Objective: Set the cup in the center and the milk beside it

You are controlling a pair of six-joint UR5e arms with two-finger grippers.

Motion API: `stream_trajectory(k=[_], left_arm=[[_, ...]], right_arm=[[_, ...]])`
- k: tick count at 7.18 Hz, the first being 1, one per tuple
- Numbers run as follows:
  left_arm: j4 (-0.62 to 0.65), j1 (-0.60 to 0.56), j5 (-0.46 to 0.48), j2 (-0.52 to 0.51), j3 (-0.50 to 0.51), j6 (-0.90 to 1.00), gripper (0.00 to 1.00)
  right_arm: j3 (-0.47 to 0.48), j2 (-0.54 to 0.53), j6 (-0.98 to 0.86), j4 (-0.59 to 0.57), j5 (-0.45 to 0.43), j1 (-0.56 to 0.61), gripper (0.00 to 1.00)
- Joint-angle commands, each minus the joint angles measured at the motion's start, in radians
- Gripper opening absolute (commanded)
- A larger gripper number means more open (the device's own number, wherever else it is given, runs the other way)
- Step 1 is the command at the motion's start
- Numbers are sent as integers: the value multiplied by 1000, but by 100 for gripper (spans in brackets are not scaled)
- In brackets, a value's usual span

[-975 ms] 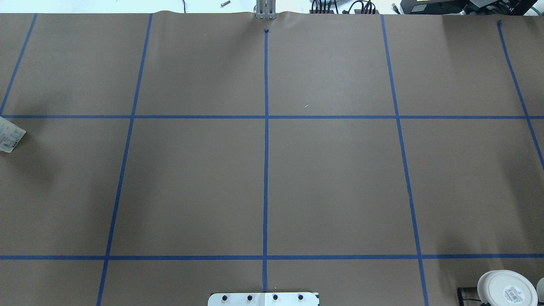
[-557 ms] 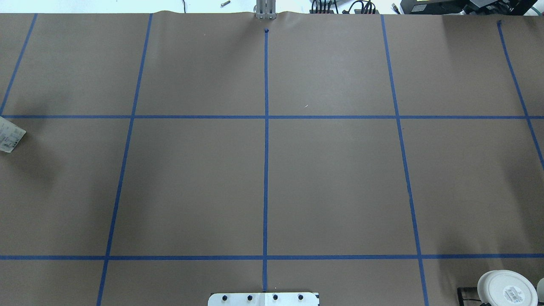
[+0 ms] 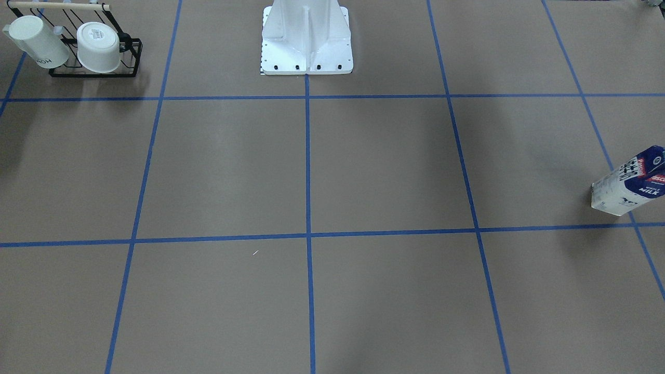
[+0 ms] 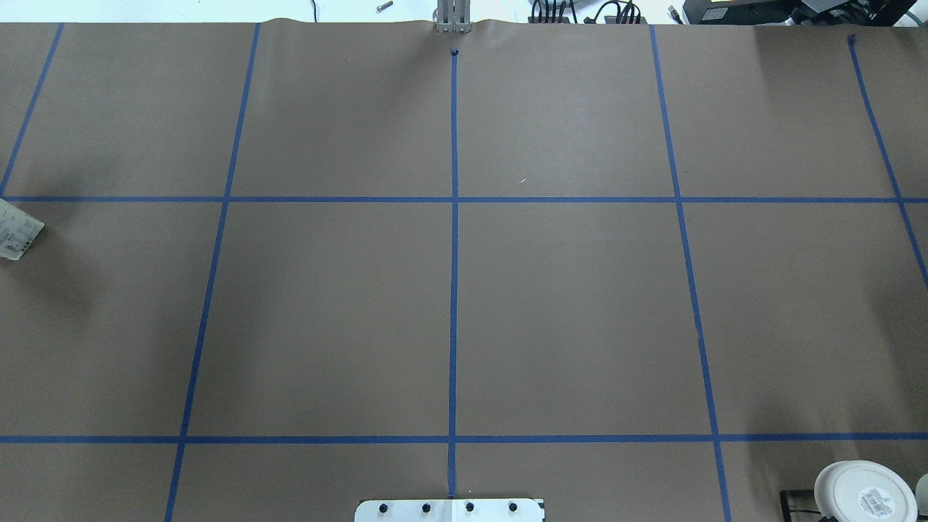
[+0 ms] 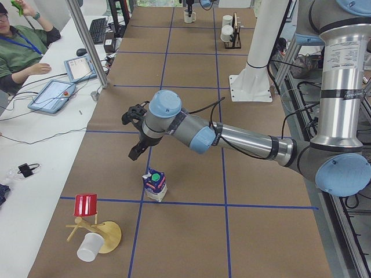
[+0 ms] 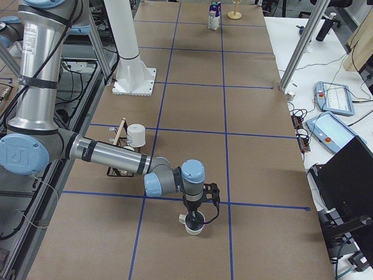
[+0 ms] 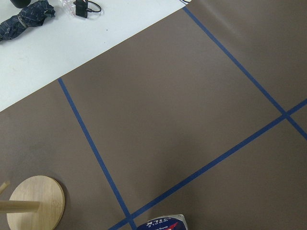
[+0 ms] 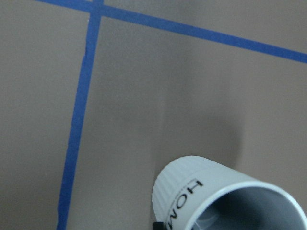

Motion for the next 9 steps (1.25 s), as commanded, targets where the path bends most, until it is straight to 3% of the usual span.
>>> stream_trajectory(k=[1,4,7,9], left_arm=[[0,0,0,3,4,0,99],[0,0,0,6,9,0,99],[0,0,0,7,20,0,99],[0,0,0,9,32,0,99]], right_arm=[[2,42,1,7,7,1,0],[104,113,2,-6,44,-1,0],[115,331,40,-16,279,-27,0],[158,469,286,-26,293,-167,0]])
